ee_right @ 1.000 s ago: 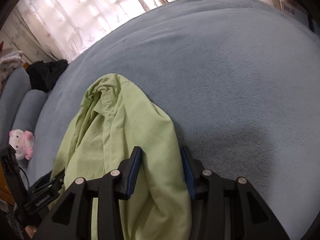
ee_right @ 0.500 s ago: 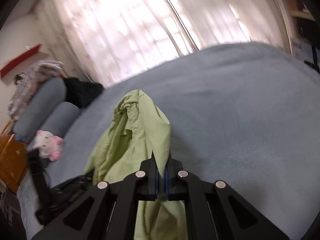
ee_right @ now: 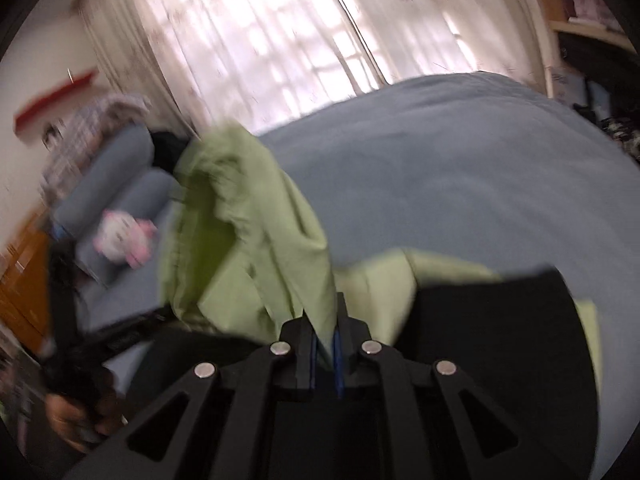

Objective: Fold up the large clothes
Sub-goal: 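Lay the green hood over the folded black bundle and open both tools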

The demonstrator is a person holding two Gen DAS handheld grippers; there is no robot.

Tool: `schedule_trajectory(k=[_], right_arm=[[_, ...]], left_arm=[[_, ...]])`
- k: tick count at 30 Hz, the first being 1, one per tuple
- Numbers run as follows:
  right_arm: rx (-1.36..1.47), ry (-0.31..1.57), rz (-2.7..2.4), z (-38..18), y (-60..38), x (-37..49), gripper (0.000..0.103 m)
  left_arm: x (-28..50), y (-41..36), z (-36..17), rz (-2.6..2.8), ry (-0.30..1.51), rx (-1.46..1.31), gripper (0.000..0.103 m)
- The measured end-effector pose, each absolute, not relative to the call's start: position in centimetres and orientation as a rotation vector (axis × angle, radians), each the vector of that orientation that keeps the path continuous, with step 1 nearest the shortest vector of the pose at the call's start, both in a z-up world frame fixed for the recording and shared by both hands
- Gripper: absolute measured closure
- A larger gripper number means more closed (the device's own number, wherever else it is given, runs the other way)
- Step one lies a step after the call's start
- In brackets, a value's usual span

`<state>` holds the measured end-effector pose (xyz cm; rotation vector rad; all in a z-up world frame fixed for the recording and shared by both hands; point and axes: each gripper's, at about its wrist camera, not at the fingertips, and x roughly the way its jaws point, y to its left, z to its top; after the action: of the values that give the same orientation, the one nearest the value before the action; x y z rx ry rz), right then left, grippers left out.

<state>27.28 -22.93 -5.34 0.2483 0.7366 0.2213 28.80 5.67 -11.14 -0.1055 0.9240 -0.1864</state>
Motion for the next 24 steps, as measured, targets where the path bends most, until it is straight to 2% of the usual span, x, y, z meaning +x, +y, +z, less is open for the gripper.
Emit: schedule_trajectory(k=[4, 9, 17, 22, 24], right_arm=[[0.16, 0.859, 0.12, -7.6, -22.2, 23.4, 0.092], [0.276, 0.912, 0.105, -7.5, -23.9, 19.5, 0.089], [0.311, 0.88, 0.125, -4.0, -24.0, 15.0, 0.089], [0.256, 0.865, 0.158, -1.4, -22.4, 12.3, 0.087], [0.227, 0.865, 0.171, -0.7, -21.7, 11.1, 0.075]], left_arm=[[25.1, 6.0, -12.8, -0.17, 1.007, -0.079, 0.102], [21.0, 9.3, -13.8, -0.147, 1.105, -0.145, 0.102], [16.8, 10.9, -10.0, -0.14, 1.11, -0.142, 0.099], [14.7, 10.4, -6.4, -0.171, 1.082, -0.139, 0.09], [14.0, 10.0, -5.4, -0.187, 1.077, -0.133, 0.082]])
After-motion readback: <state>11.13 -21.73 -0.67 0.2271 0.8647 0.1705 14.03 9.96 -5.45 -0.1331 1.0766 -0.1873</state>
